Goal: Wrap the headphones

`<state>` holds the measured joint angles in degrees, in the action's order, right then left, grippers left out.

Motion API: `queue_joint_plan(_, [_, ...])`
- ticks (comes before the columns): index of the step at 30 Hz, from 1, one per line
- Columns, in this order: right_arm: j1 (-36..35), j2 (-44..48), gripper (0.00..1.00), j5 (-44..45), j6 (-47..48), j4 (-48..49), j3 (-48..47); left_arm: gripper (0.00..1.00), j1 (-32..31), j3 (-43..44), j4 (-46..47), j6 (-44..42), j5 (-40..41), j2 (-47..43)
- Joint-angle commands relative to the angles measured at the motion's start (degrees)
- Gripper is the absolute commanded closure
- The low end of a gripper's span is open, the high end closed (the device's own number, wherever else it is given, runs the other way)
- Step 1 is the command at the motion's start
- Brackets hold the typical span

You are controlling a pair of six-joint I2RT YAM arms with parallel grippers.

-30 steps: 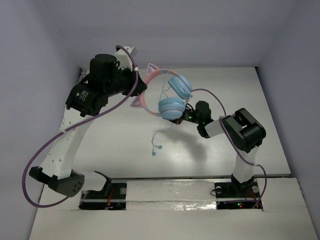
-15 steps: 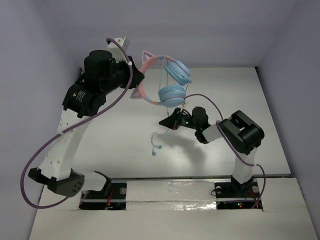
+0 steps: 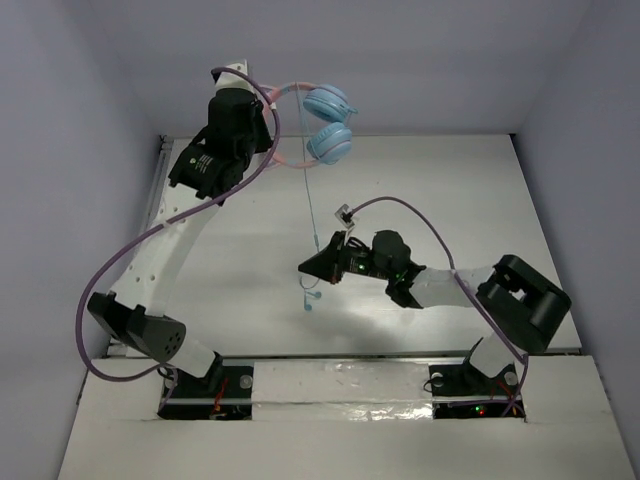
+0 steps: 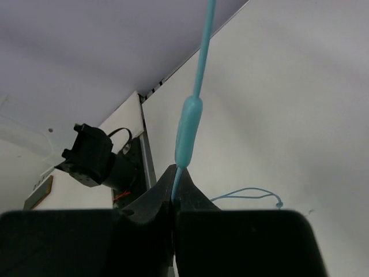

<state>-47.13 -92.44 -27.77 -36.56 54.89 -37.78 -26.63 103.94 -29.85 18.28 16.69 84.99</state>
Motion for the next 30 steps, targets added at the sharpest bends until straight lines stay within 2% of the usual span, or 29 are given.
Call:
queue_joint_plan(1, [-3.74,4.54,1.0,5.26,3.33,-8.04,-0.45,1.0,0.44,-1.63,8.74,0.7,7.65,-0.62])
queue_joint_plan(4, [-4.63,8.58,1.0,5.1,3.25,-9.19,0.6,1.0,0.44,-4.79,9.89,-0.09,10.55,-0.79])
queue_joint_plan(8, [-5.78,12.89,1.0,0.0,0.88,-5.86,1.92,1.0,0.44,-8.67,10.86,-1.14,13.02,-1.84])
queue_joint_plan(15, [-7.62,16.33,0.99,-9.4,-7.55,9.49,2.27,1.0,0.44,-17.62,13.32,0.08,12.76,-4.74])
queue_joint_plan(20, [-8.15,14.93,0.75,-12.39,-16.08,20.15,2.8,1.0,-0.09,-19.04,13.32,0.61,12.32,-5.71])
queue_joint_plan(25, [-8.68,14.92,0.76,-11.26,-17.41,20.7,3.24,1.0,-0.61,-18.86,13.06,0.18,12.84,-6.5])
queue_joint_plan(30, [-9.73,15.8,0.7,-11.43,-18.72,19.99,4.12,1.0,-0.61,-19.04,13.32,-0.27,13.29,-6.51])
